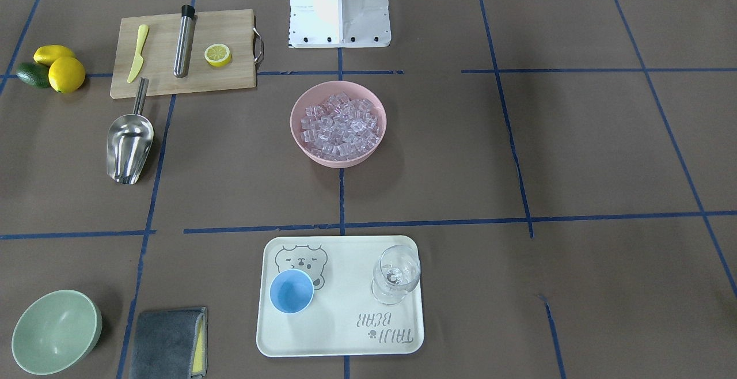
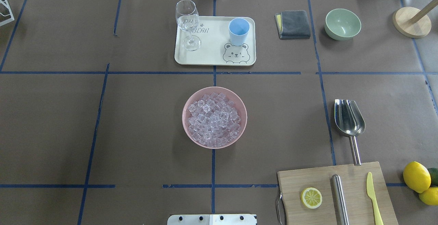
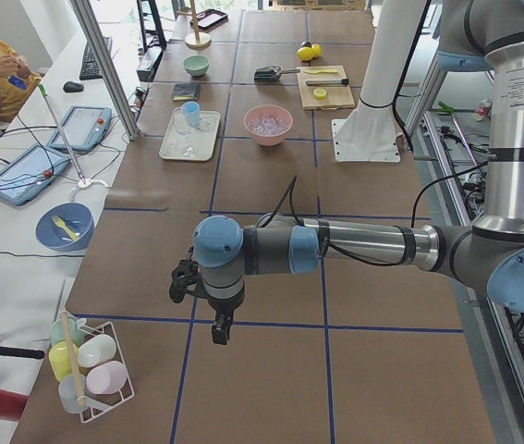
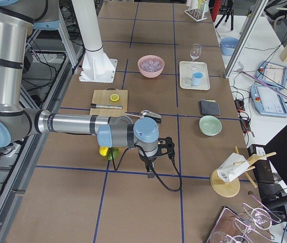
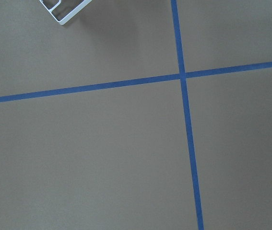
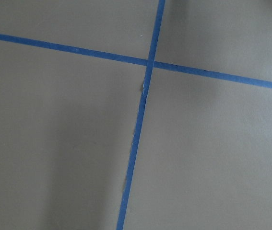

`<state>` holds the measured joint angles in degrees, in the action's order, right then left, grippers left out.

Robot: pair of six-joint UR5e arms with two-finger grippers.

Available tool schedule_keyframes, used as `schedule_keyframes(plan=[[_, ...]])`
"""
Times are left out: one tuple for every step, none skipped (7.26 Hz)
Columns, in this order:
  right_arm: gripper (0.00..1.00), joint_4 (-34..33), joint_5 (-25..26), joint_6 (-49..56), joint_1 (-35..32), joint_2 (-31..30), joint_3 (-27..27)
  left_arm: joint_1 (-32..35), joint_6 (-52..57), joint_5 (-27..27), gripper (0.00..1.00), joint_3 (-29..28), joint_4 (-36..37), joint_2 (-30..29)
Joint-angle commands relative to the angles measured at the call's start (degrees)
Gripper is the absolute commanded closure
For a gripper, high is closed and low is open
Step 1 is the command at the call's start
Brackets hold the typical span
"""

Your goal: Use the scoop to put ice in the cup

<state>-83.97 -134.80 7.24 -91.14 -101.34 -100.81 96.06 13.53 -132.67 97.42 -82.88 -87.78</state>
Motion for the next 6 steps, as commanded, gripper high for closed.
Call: schedule_keyframes(plan=[[0.00, 6.07, 0.41, -0.03, 0.00, 0.00, 0.17, -0.09, -0.09, -0.13, 0.00, 0.14, -0.87, -0.46], [0.00, 7.06, 0.41, -0.64, 0.00, -0.09, 0.35, -0.09, -0.35, -0.65, 0.00, -0.21, -4.27, -0.46], [0.00, 8.11, -0.11, -0.74, 0.00, 0.26, 2.44, -0.09, -0.35, -0.92, 0.00, -0.47, -9.35, -0.46], [0.00, 8.99, -0.46, -0.82, 0.09, 0.35, 2.72, -0.09, -0.35, -0.92, 0.00, -0.65, -14.80, -0.46], [0.00, 9.09, -0.47, -0.83, 0.09, 0.53, 2.46, -0.26, -0.44, -1.01, 0.00, -0.91, -17.55, -0.55], [0.00, 9.00, -0.55, -1.00, 0.09, 0.70, 2.37, -0.70, -0.18, -2.23, 0.00, -0.91, -19.58, -0.64]])
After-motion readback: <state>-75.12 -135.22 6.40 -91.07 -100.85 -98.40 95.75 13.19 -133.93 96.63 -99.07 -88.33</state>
